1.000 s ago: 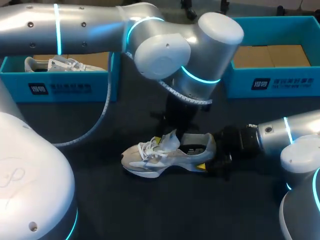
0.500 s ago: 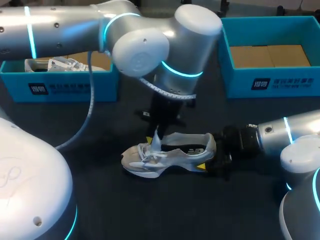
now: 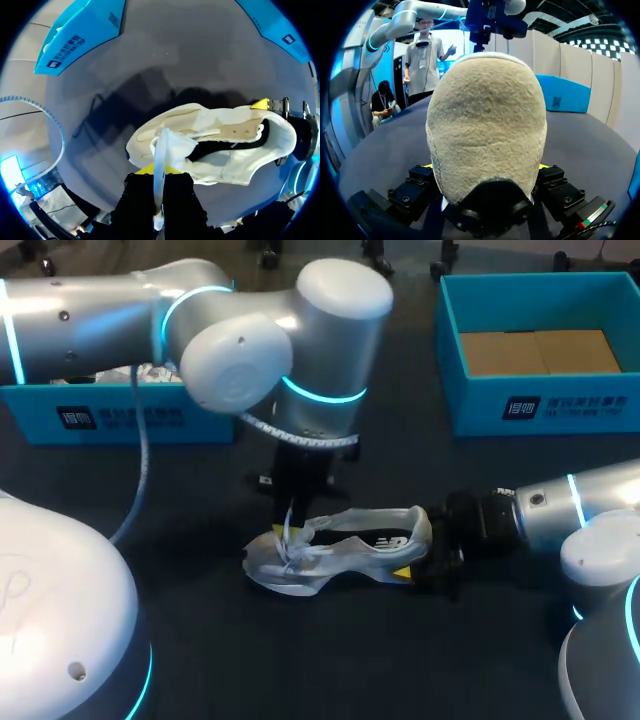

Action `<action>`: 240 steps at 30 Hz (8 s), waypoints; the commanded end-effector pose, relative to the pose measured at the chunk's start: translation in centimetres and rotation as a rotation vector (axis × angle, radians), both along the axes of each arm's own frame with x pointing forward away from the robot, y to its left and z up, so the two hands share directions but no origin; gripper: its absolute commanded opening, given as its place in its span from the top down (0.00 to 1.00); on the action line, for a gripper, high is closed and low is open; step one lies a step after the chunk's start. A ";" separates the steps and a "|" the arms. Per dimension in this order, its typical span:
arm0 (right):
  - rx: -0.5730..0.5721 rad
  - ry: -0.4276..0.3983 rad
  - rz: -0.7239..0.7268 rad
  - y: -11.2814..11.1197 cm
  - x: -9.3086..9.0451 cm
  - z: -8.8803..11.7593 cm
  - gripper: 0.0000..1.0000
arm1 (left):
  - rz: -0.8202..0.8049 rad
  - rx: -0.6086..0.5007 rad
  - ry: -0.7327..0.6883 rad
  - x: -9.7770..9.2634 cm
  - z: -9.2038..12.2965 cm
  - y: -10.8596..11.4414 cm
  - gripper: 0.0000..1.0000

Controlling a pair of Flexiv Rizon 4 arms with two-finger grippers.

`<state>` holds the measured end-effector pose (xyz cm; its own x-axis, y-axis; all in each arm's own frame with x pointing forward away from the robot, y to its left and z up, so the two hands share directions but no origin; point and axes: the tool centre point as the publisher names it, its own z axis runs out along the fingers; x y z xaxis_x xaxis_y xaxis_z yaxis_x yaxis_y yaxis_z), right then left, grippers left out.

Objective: Take the shoe out of the shoebox, open the shoe tongue, remove and reinsert the insole, then place the shoe into the shoebox

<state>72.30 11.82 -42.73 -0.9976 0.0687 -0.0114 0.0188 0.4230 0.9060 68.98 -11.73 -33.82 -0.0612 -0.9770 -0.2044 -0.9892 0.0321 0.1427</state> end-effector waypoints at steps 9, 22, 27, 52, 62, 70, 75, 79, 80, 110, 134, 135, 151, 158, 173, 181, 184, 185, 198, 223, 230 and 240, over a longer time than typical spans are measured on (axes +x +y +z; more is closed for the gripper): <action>-0.003 0.000 -0.002 0.3 0.2 -0.4 1.00 | 0.043 -0.159 0.023 0.2 -2.6 2.7 0.46; -0.003 0.000 -0.002 0.3 0.2 -0.4 1.00 | 0.069 -0.180 -0.001 -0.4 -3.0 5.4 0.43; -0.003 0.000 -0.002 0.3 0.2 -0.4 1.00 | 0.086 -0.183 0.018 -0.7 -3.8 6.0 0.43; -0.003 0.000 -0.002 0.3 0.2 -0.4 1.00 | -0.051 -0.327 0.050 -1.0 1.1 5.5 0.00; -0.003 0.000 -0.002 0.3 0.2 -0.4 1.00 | -0.434 -0.380 0.081 0.3 4.3 3.9 0.00; -0.003 0.000 -0.002 0.3 0.2 -0.4 1.00 | -0.870 -0.472 0.059 0.8 9.0 2.6 0.00; -0.003 0.000 -0.002 0.3 0.2 -0.4 1.00 | -1.081 -0.463 0.030 -0.1 12.1 0.4 0.00; -0.003 0.000 -0.002 0.3 0.2 -0.4 1.00 | -1.216 -0.423 -0.012 -0.8 13.2 -1.3 0.90; -0.003 0.000 -0.002 0.3 0.2 -0.4 1.00 | -1.235 -0.409 -0.010 -0.8 13.3 -1.6 1.00; -0.003 0.000 -0.002 0.3 0.2 -0.4 1.00 | -1.624 -0.303 0.223 -1.6 15.8 -4.0 1.00; -0.003 0.000 -0.002 0.3 0.2 -0.4 1.00 | -1.581 -0.513 -0.024 1.3 9.4 -9.6 1.00; -0.003 0.000 -0.002 0.3 0.2 -0.4 1.00 | -1.579 -0.532 -0.023 1.2 9.1 -9.7 1.00; -0.003 0.000 -0.002 0.3 0.2 -0.4 1.00 | -1.686 -0.527 0.065 0.2 2.6 -11.5 1.00; -0.003 0.000 -0.002 0.3 0.2 -0.4 1.00 | -1.664 -0.490 0.068 0.6 0.7 -12.0 1.00; -0.003 0.000 -0.002 0.3 0.2 -0.4 1.00 | -1.664 -0.490 0.068 0.6 0.7 -12.0 1.00; -0.003 0.000 -0.002 0.3 0.2 -0.4 1.00 | -1.711 -0.467 0.087 0.5 -1.6 -12.4 1.00; -0.003 0.000 -0.002 0.3 0.2 -0.4 1.00 | -1.714 -0.480 0.101 0.8 -2.1 -12.4 1.00; -0.003 0.000 -0.002 0.3 0.2 -0.4 1.00 | -1.715 -0.482 0.105 0.8 -2.1 -12.5 1.00; -0.003 0.000 -0.002 0.3 0.2 -0.4 1.00 | -1.752 -0.485 0.174 1.2 -3.7 -12.1 1.00; -0.003 0.000 -0.002 0.3 0.2 -0.4 1.00 | -1.783 -0.486 0.188 -0.1 -5.6 -12.4 0.60; -0.003 0.000 -0.002 0.3 0.2 -0.4 1.00 | -1.777 -0.437 0.123 0.3 -6.4 -12.4 0.58; -0.003 0.000 -0.002 0.3 0.2 -0.4 1.00 | -1.781 -0.386 0.037 1.3 -7.4 -12.5 0.49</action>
<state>72.30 11.78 -42.79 -0.9976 0.0688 -0.0123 0.0180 0.4233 0.9058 70.54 -24.15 -40.29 -0.9635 0.2659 0.0296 0.2616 0.9595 -0.1048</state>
